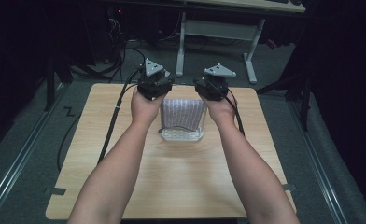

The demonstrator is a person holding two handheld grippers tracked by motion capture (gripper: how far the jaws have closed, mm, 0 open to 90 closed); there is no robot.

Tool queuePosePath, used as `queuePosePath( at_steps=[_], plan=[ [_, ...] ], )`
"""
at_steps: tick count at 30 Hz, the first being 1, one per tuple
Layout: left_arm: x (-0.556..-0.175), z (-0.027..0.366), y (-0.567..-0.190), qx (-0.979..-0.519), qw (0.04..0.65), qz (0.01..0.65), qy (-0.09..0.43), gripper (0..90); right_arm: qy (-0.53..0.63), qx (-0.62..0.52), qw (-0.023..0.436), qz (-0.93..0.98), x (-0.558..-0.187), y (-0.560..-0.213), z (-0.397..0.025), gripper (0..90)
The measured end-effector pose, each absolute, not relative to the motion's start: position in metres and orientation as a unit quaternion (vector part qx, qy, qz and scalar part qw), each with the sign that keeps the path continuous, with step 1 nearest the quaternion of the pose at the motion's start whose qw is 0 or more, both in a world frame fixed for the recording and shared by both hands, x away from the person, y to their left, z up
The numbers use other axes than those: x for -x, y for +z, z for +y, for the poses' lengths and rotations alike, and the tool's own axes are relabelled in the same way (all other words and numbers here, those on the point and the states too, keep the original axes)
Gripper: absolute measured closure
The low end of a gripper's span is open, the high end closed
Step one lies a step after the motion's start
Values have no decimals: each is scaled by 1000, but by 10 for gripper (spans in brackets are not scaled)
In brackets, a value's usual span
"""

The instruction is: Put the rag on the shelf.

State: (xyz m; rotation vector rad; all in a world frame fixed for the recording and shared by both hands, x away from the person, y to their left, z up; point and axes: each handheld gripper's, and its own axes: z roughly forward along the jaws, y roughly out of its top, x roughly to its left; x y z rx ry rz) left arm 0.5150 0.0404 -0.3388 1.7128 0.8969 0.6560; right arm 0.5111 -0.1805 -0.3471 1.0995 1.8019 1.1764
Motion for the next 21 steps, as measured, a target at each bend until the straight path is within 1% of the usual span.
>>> queuePosePath(
  at_steps=[7,10,12,17,21],
  plan=[
    [-496,47,-337,-716,526,368,274,529,460,-418,361,695,-489,-347,-185,556],
    [-488,50,-339,-711,538,367,265,520,460,-415,363,696,-481,-349,-188,551],
    [-482,51,-341,-713,537,358,274,502,461,-412,363,697,-475,-351,-191,547],
    [-468,54,-345,-715,547,350,260,467,462,-409,366,697,-462,-350,-198,534],
    [-459,60,-346,-718,543,348,263,438,467,-400,372,696,-448,-349,-202,533]
  ],
)
